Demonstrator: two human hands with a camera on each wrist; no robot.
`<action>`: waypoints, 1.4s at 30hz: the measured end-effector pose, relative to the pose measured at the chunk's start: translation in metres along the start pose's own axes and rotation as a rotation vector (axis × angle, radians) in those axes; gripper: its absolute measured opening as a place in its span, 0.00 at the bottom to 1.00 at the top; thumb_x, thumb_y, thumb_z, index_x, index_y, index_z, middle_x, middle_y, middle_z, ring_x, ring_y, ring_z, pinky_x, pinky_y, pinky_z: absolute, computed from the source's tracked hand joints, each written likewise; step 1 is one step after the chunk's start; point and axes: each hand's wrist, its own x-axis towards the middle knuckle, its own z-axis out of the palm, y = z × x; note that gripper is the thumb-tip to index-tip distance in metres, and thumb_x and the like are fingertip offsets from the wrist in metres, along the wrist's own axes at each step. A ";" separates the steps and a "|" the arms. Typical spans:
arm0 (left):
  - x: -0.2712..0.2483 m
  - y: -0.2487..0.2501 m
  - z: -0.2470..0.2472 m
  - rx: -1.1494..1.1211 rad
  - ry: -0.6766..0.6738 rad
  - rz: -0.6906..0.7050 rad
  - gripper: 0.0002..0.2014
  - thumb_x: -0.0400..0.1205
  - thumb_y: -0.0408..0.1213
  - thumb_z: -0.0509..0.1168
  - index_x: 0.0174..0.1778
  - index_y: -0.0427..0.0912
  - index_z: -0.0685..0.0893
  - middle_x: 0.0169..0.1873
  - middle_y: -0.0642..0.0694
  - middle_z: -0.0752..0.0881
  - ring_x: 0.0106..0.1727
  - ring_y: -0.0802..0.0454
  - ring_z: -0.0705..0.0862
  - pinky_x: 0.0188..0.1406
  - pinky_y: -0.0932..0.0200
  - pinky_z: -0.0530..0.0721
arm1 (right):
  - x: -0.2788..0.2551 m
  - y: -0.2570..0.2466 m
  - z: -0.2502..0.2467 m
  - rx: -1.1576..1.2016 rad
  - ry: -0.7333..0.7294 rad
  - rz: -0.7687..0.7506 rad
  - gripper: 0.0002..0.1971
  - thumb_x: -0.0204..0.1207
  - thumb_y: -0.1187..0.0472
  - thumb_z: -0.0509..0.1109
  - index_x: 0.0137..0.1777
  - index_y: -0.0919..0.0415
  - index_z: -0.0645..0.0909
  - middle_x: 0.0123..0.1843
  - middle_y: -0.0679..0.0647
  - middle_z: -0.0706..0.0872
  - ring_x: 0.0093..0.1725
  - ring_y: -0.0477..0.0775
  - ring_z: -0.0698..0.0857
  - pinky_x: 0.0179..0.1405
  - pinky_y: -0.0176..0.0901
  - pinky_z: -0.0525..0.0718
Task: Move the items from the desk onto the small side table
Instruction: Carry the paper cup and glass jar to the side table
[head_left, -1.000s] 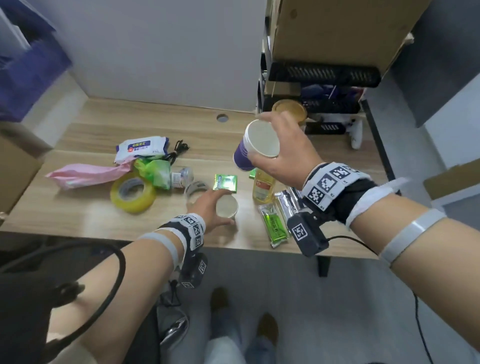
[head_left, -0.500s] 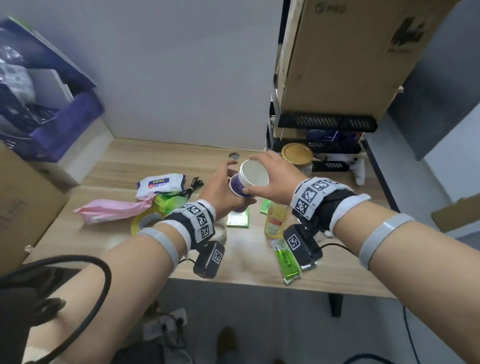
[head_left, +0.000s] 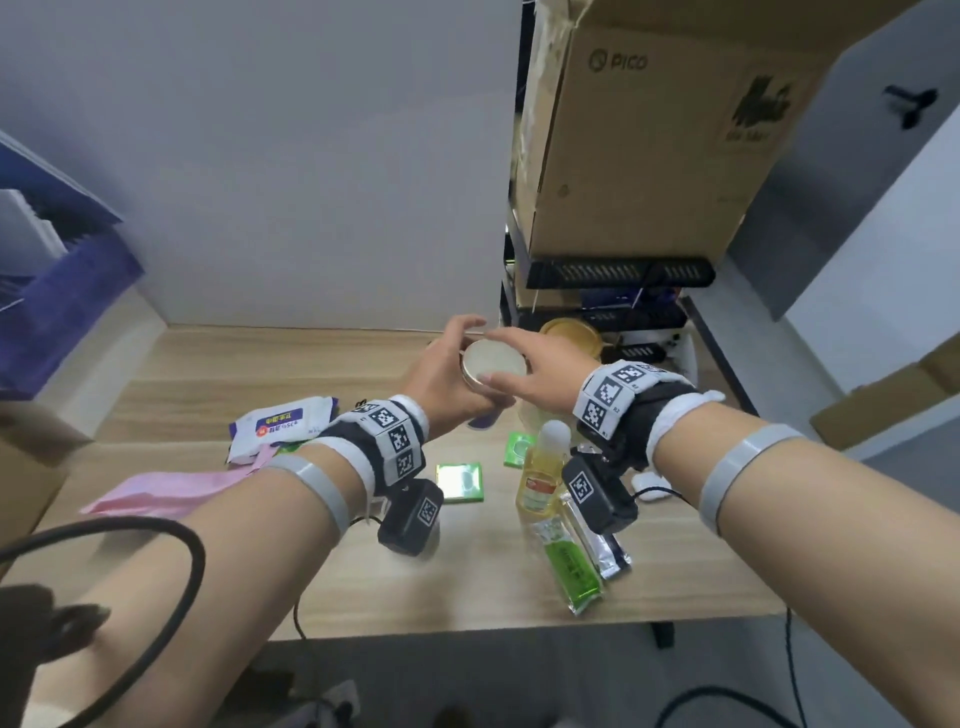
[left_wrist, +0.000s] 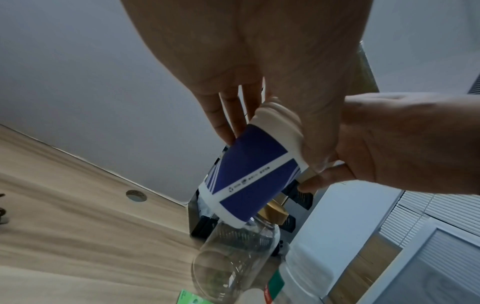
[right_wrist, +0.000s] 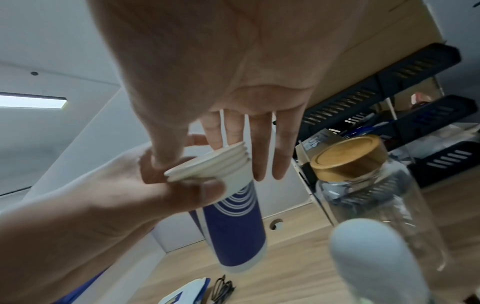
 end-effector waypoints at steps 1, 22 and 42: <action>0.006 -0.002 0.002 0.006 0.000 -0.009 0.47 0.63 0.53 0.81 0.76 0.54 0.66 0.62 0.51 0.84 0.58 0.51 0.85 0.61 0.49 0.85 | 0.005 0.011 0.000 0.034 -0.004 0.049 0.30 0.80 0.41 0.65 0.80 0.51 0.69 0.72 0.52 0.81 0.67 0.54 0.82 0.62 0.44 0.77; 0.086 -0.055 0.024 0.274 -0.069 -0.297 0.36 0.65 0.52 0.78 0.70 0.58 0.75 0.68 0.47 0.78 0.65 0.47 0.80 0.66 0.58 0.75 | 0.104 0.139 -0.001 -0.227 -0.161 0.313 0.50 0.53 0.41 0.82 0.77 0.39 0.61 0.71 0.60 0.65 0.71 0.69 0.68 0.63 0.65 0.80; 0.105 0.149 0.071 0.082 -0.182 0.318 0.32 0.70 0.48 0.78 0.69 0.48 0.74 0.61 0.45 0.75 0.57 0.49 0.78 0.62 0.56 0.78 | -0.171 0.085 -0.130 -0.029 0.867 0.745 0.45 0.51 0.40 0.83 0.68 0.42 0.67 0.64 0.57 0.70 0.62 0.60 0.77 0.68 0.50 0.78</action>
